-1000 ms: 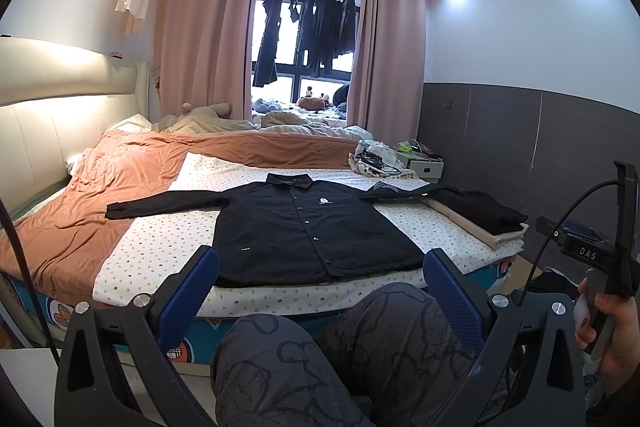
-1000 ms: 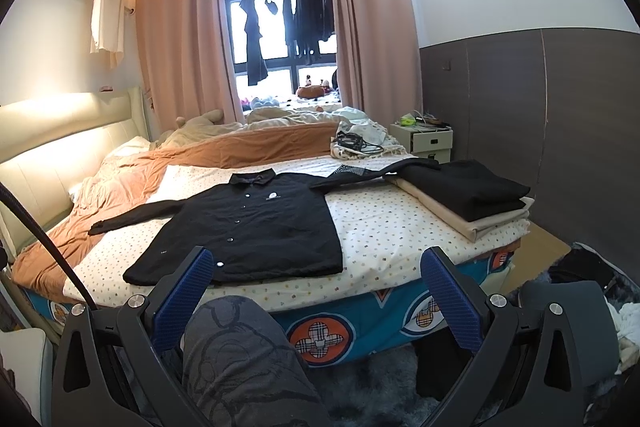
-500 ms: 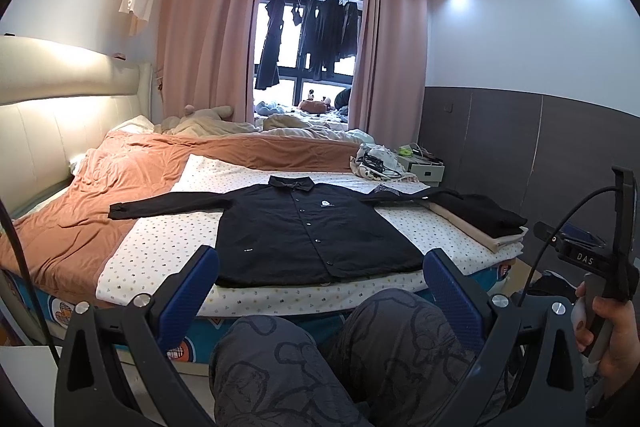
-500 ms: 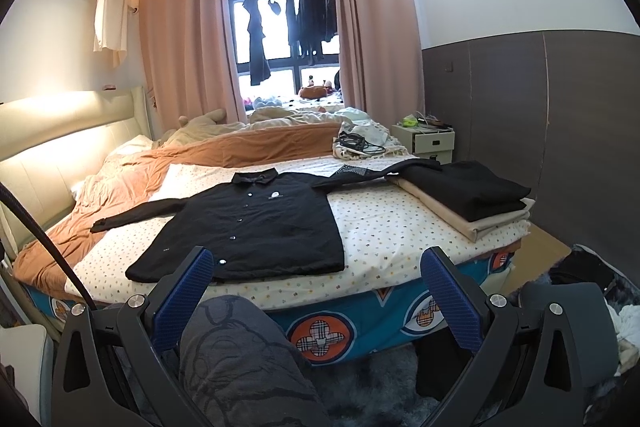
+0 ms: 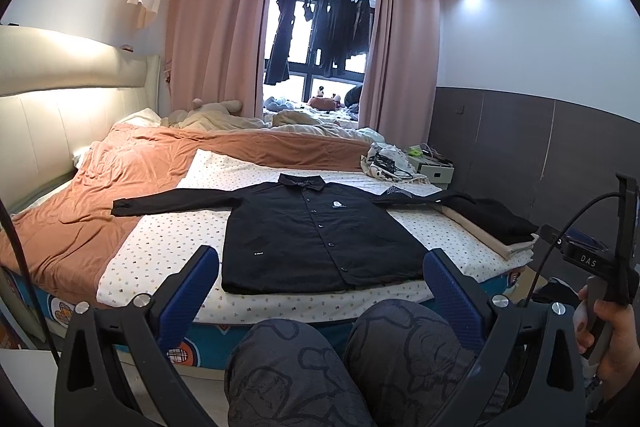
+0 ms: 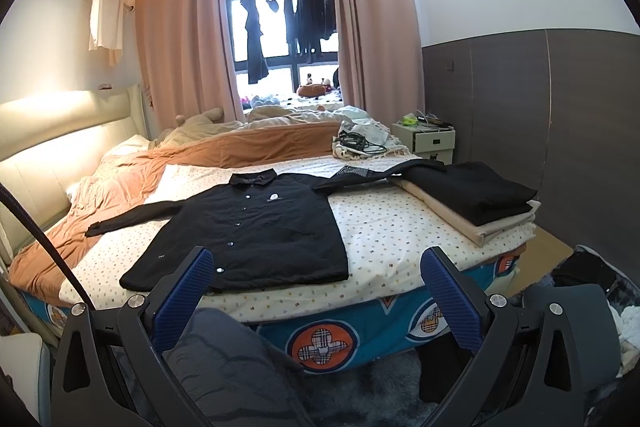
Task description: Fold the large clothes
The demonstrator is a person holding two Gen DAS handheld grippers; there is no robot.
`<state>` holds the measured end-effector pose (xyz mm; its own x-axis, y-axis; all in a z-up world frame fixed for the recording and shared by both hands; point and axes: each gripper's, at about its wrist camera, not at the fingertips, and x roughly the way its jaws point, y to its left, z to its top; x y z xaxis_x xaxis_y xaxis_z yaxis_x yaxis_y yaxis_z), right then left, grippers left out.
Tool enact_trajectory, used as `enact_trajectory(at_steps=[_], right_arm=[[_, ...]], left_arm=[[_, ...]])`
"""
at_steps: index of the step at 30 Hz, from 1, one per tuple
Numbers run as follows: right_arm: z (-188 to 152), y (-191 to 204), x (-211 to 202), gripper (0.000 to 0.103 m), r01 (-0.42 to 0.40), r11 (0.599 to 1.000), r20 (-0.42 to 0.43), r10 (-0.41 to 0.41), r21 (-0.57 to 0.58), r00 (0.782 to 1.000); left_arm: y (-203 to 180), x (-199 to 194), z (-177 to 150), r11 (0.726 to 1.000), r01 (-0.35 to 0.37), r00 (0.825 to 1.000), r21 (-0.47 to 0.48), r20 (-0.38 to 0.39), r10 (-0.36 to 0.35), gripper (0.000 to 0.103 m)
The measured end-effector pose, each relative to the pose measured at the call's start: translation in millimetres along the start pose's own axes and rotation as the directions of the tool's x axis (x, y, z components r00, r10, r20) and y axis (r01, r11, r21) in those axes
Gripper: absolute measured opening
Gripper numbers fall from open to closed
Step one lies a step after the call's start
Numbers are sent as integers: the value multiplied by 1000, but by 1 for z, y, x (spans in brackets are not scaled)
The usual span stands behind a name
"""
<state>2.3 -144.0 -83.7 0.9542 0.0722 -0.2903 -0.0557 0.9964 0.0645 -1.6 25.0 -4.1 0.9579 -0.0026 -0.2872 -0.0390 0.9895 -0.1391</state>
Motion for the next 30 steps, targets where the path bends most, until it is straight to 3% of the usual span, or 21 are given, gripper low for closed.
enact_trajectory(at_steps=[8, 22, 30], right_arm=[[6, 9, 38, 103, 13, 1000, -31, -13, 17, 999], [34, 38, 122, 103, -52, 999, -77, 53, 14, 996], [60, 58, 182, 103, -79, 997, -101, 78, -3, 992]], left_arm=[[14, 22, 4, 999, -31, 999, -13, -25, 30, 103], [49, 80, 21, 995, -94, 994, -23, -60, 92, 103], [84, 121, 33, 987, -146, 989, -68, -35, 144, 103]])
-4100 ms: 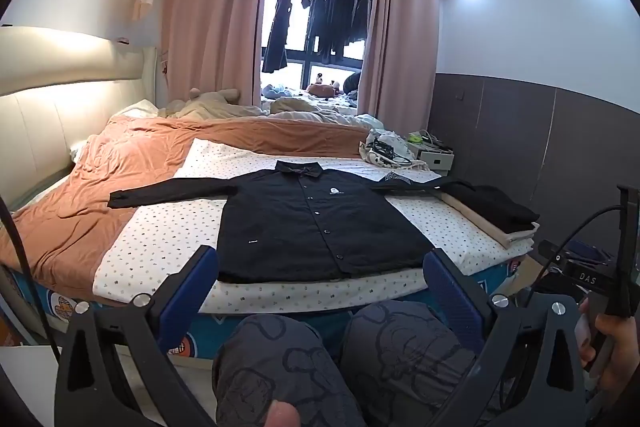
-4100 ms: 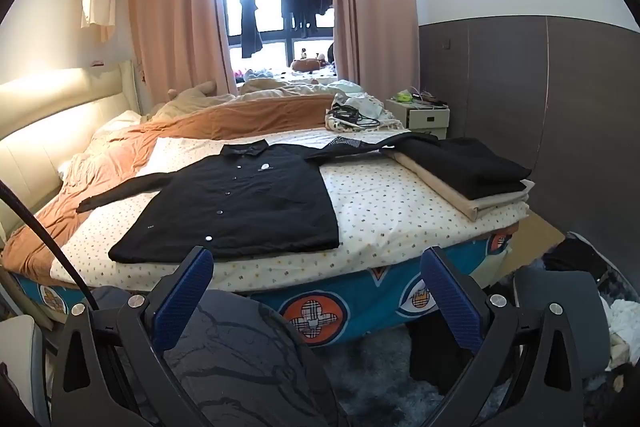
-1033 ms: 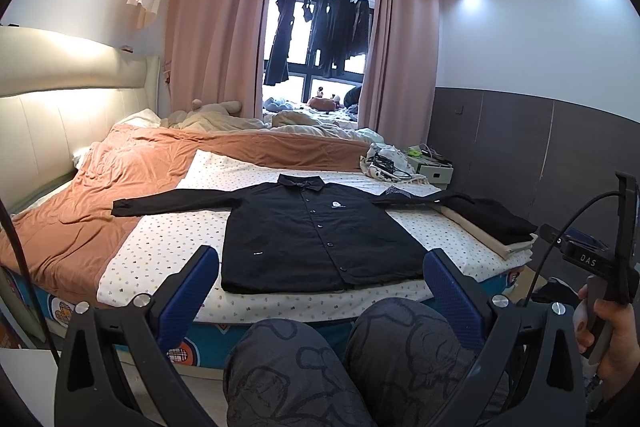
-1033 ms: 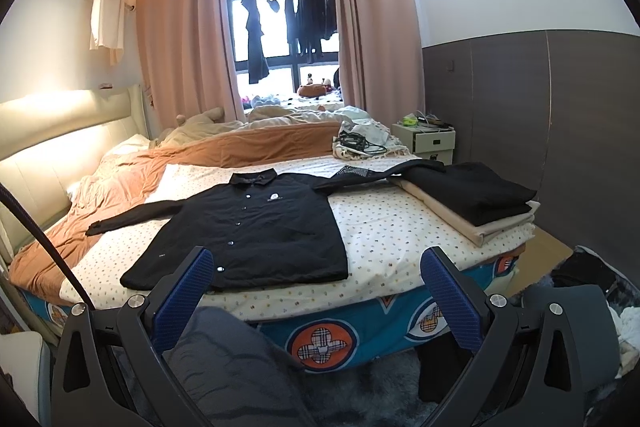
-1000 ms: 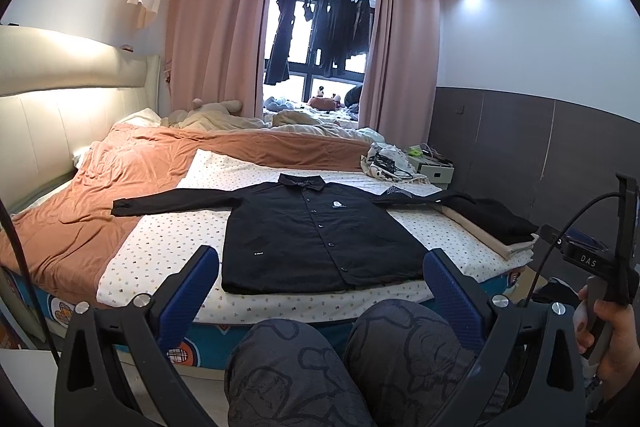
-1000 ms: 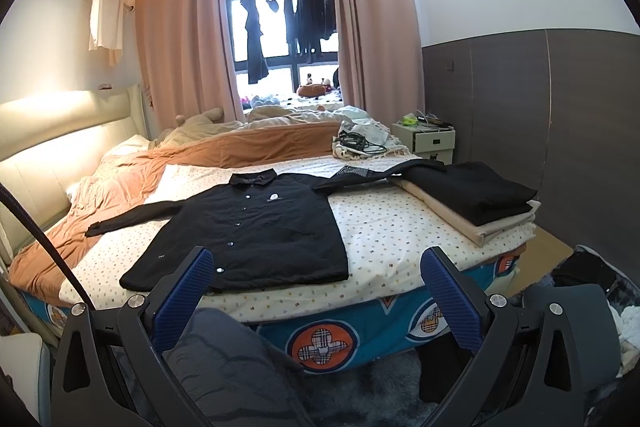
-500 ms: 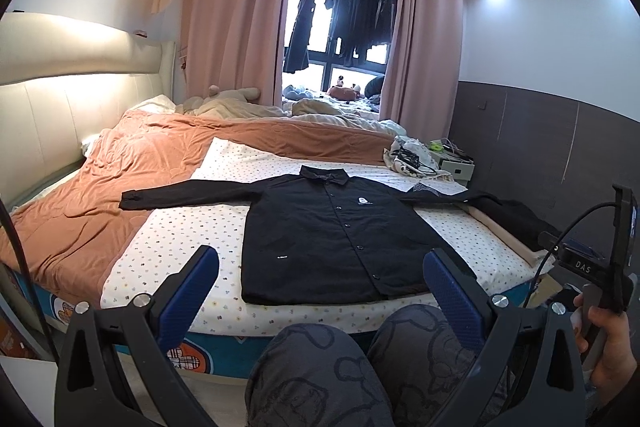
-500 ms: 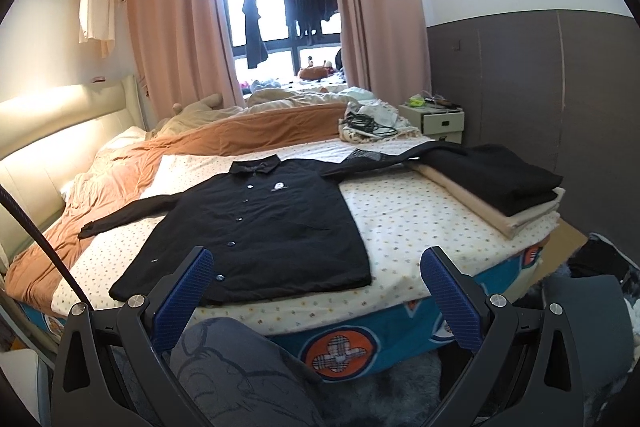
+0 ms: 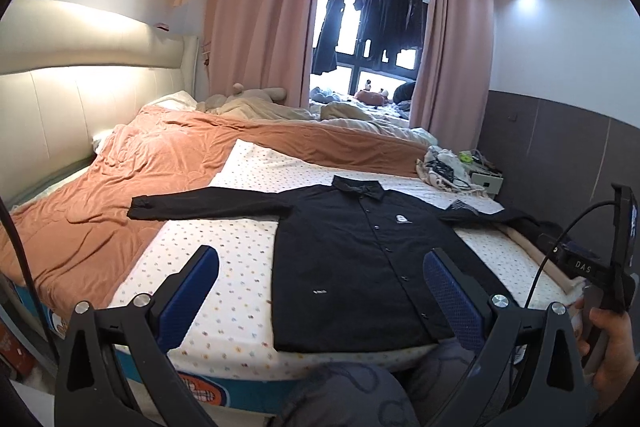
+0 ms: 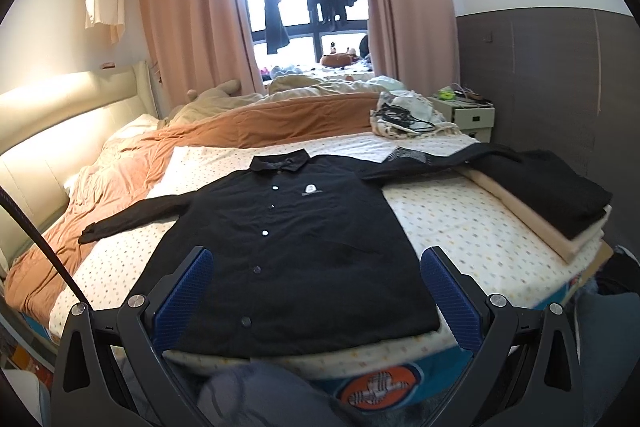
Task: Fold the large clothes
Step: 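Move both tools toward the black shirt laid on the bed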
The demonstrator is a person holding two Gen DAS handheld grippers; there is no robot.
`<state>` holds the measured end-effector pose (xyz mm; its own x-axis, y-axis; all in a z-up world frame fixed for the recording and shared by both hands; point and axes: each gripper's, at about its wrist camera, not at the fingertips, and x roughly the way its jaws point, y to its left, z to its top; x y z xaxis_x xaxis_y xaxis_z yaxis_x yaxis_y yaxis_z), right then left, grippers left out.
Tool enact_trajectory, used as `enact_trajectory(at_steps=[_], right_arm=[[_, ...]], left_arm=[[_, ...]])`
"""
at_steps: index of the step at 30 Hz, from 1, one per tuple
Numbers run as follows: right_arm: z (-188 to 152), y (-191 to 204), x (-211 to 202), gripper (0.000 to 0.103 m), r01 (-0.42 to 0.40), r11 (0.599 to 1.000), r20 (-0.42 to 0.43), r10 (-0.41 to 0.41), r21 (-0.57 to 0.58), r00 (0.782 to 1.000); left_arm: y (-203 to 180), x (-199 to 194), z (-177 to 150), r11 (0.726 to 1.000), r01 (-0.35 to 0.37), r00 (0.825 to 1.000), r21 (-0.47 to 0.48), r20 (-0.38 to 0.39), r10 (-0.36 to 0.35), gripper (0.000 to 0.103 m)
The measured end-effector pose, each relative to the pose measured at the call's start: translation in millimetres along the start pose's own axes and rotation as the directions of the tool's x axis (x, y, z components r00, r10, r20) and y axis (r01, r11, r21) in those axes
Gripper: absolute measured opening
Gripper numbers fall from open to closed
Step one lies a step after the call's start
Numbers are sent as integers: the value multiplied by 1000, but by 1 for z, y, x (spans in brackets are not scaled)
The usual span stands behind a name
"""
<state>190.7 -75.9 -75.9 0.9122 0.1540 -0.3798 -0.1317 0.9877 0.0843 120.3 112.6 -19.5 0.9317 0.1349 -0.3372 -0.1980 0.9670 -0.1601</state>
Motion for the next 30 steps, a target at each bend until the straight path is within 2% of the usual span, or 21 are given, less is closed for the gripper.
enact_trajectory(at_steps=[12, 20, 30], right_arm=[[36, 22, 88, 103, -77, 997, -76, 76, -12, 994], [67, 47, 143, 103, -157, 988, -134, 154, -7, 979], [100, 86, 238, 103, -212, 977, -196, 206, -14, 959]], left_arm=[[36, 75, 14, 997, -56, 994, -44, -91, 52, 103], [62, 112, 27, 995, -76, 986, -71, -156, 64, 103], [120, 172, 43, 975, -160, 968, -155, -217, 125, 103]])
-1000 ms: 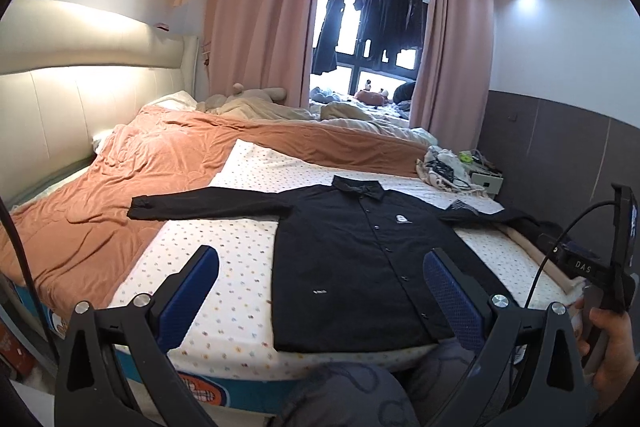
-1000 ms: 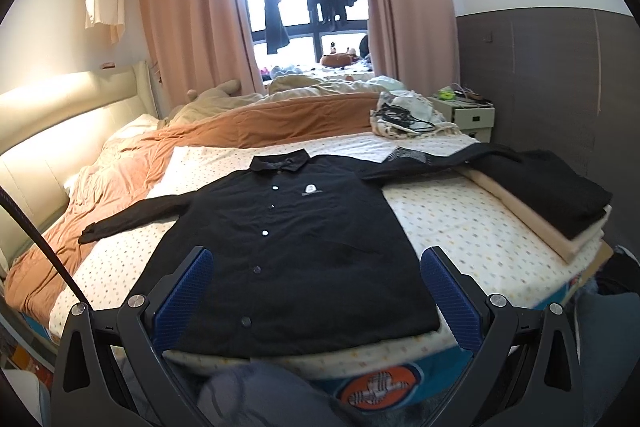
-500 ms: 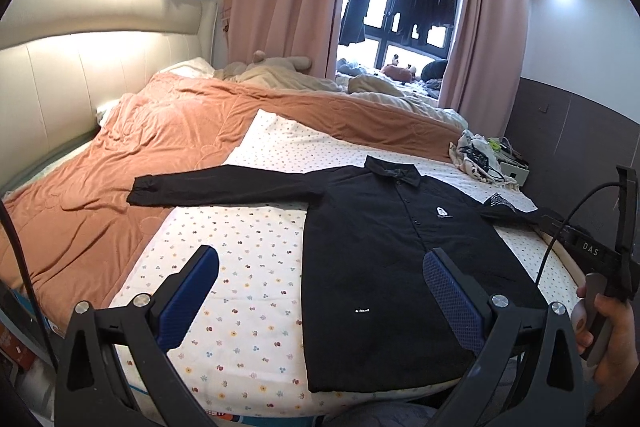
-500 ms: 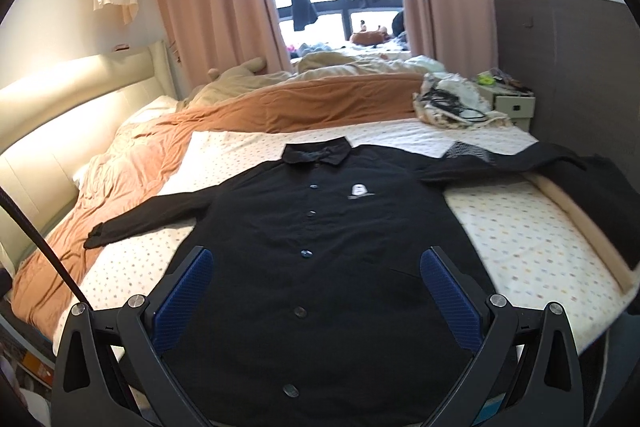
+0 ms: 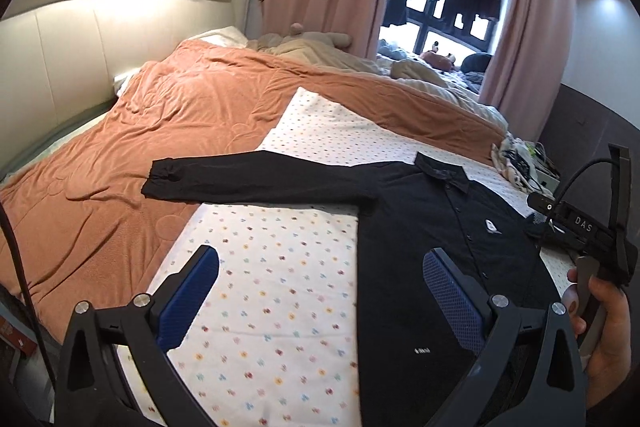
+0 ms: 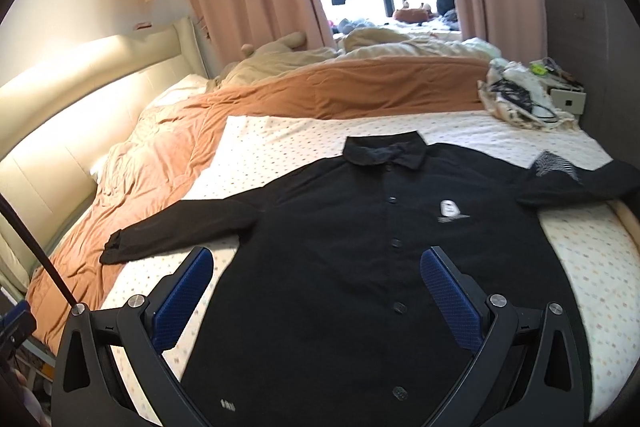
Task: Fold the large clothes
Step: 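Move both tools toward the black shirt laid on the bed, then grasp the black shirt sleeve cuff with the left gripper and lift it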
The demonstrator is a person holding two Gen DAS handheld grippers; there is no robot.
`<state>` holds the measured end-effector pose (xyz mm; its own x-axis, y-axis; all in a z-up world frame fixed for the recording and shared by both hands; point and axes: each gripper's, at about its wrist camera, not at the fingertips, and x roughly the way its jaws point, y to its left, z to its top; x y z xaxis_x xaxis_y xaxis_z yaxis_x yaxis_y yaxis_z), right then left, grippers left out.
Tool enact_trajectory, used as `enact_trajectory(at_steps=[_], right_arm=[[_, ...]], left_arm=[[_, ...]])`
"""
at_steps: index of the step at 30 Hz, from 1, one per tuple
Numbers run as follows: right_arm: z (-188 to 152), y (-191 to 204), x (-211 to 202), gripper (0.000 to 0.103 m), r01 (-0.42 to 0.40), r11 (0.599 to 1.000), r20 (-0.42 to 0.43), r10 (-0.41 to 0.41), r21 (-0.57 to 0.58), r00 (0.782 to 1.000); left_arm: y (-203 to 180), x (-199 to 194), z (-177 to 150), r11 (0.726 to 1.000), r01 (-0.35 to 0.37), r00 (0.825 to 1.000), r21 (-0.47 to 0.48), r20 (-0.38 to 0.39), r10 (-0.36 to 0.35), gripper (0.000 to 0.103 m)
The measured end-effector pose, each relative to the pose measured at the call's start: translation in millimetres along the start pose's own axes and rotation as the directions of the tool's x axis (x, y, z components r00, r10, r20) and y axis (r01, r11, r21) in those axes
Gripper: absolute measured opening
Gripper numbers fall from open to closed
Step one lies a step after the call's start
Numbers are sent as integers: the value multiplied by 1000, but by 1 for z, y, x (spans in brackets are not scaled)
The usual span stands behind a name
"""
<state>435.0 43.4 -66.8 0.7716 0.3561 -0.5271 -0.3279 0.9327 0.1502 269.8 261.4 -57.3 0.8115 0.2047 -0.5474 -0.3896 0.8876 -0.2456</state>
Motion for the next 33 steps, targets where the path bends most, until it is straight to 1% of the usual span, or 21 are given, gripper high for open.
enact_trajectory(at_steps=[6, 8, 12, 16, 20, 22, 23, 26, 28, 31, 32, 33], right_arm=[[27, 0, 74, 103, -39, 996, -47, 43, 80, 998], [33, 2, 94, 103, -34, 996, -54, 39, 87, 998], [40, 6, 140, 103, -9, 997, -103, 17, 70, 995], [53, 5, 181, 103, 5, 996, -160, 9, 89, 987], [65, 5, 209, 103, 46, 996, -181, -31, 81, 983], [67, 9, 233, 103, 36, 997, -210, -20, 72, 978], [68, 10, 243, 103, 37, 997, -224, -21, 66, 974], [69, 12, 268, 103, 50, 997, -260, -34, 54, 965], [71, 15, 282, 103, 51, 997, -274, -34, 53, 961], [73, 26, 297, 103, 44, 999, -278, -40, 7, 960], [71, 31, 303, 103, 41, 999, -283, -44, -17, 958], [69, 37, 309, 103, 39, 998, -294, -49, -39, 955]], left_arm=[[36, 47, 18, 996, -49, 998, -74, -49, 45, 103], [49, 61, 22, 993, -65, 996, -98, -68, 58, 103], [78, 91, 30, 983, -94, 992, -158, -99, 79, 103], [105, 119, 35, 970, -98, 988, -221, -137, 68, 102], [131, 143, 38, 950, -98, 985, -297, -164, 50, 95], [140, 161, 40, 942, -114, 979, -314, -196, 53, 77], [145, 169, 41, 937, -119, 976, -328, -214, 49, 75], [154, 194, 43, 923, -114, 971, -368, -237, 26, 74], [162, 208, 46, 916, -134, 967, -379, -251, 38, 74], [183, 224, 49, 892, -191, 956, -410, -284, 74, 74], [191, 230, 48, 881, -208, 950, -424, -302, 79, 74], [199, 235, 47, 871, -243, 937, -427, -336, 96, 74]])
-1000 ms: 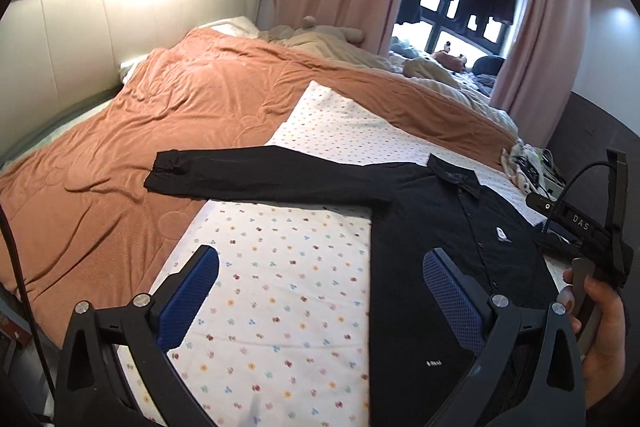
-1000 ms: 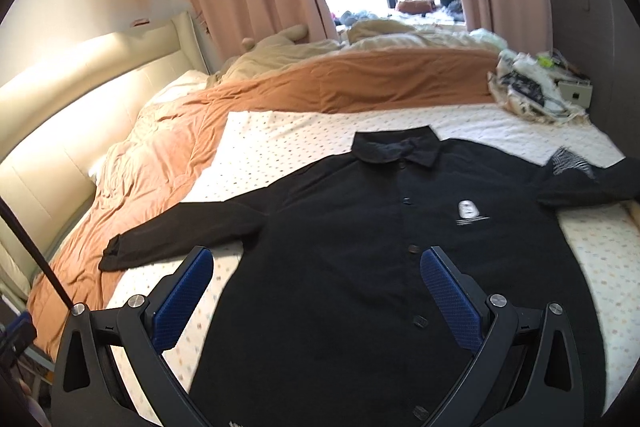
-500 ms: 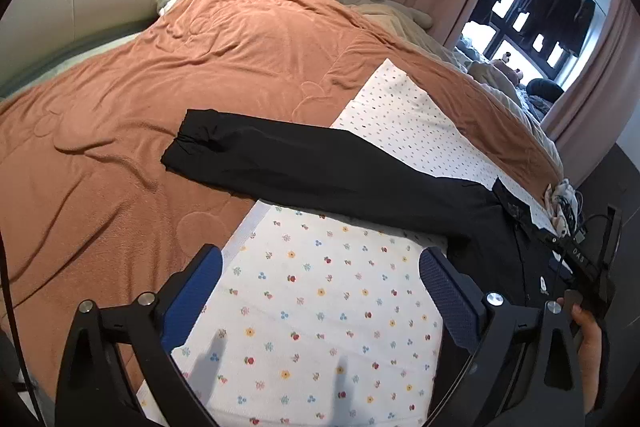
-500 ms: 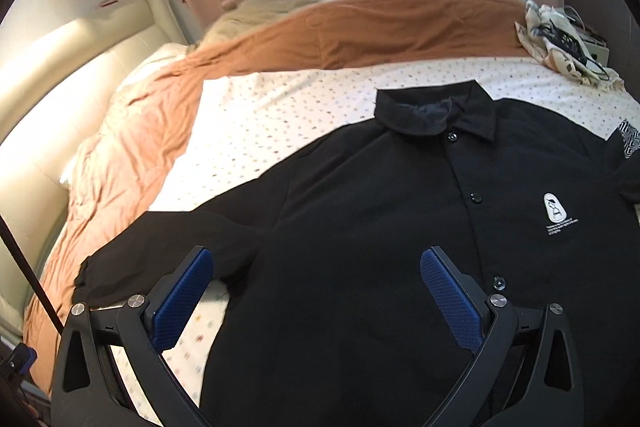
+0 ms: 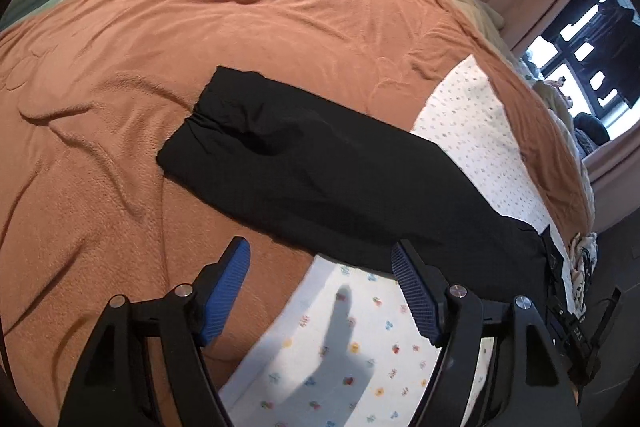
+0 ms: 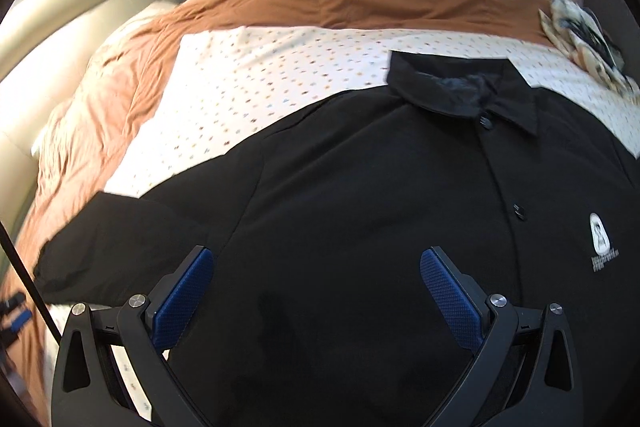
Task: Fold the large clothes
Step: 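Grasp the black shirt sleeve cuff with the left gripper and lift it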
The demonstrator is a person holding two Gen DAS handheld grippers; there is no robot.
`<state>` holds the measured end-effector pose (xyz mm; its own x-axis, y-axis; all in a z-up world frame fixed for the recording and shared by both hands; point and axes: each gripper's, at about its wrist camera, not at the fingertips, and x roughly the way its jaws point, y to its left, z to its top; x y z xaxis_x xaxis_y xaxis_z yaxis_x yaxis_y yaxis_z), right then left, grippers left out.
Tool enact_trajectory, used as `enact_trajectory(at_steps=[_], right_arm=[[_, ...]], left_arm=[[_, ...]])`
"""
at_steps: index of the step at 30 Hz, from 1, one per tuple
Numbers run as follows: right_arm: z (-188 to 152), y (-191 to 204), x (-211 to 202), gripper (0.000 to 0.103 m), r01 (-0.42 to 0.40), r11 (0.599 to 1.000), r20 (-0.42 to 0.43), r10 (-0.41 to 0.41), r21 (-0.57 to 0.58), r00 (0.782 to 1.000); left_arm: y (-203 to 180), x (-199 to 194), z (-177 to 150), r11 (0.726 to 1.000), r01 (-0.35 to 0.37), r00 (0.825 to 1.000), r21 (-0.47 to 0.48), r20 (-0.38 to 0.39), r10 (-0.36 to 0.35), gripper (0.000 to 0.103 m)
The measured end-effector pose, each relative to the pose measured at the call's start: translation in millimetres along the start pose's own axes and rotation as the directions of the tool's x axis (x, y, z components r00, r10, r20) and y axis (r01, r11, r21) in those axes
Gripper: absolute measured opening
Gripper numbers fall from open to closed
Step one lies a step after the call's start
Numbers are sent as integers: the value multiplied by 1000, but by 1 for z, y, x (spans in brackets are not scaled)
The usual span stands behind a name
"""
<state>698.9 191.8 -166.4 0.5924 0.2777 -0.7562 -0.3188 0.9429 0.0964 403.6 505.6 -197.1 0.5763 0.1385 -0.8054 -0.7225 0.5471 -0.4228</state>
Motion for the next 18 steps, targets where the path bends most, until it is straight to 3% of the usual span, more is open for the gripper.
enact_trajectory(at_steps=[4, 11, 14, 15, 16, 18], right_arm=[[-6, 22, 28, 103, 89, 990, -36, -94, -114, 995], [-14, 37, 62, 103, 90, 982, -106, -108, -167, 988], [-14, 40, 61, 103, 79, 978, -126, -105, -191, 987], [-13, 41, 60, 103, 68, 978, -132, -95, -195, 987], [-14, 39, 58, 103, 58, 979, -136, -85, -193, 987], [-14, 37, 52, 103, 37, 982, -138, -63, -186, 988]], left_arm=[[26, 17, 12, 993, -21, 999, -112, -42, 16, 74], [30, 32, 30, 988, -4, 1000, -152, -8, 3, 70], [35, 36, 36, 983, -11, 1000, -185, -2, 11, 44], [38, 37, 38, 981, -13, 1000, -195, -3, 13, 28], [38, 37, 39, 978, -1, 1000, -208, -4, 0, 19], [37, 34, 37, 970, 40, 999, -240, -6, -42, 9]])
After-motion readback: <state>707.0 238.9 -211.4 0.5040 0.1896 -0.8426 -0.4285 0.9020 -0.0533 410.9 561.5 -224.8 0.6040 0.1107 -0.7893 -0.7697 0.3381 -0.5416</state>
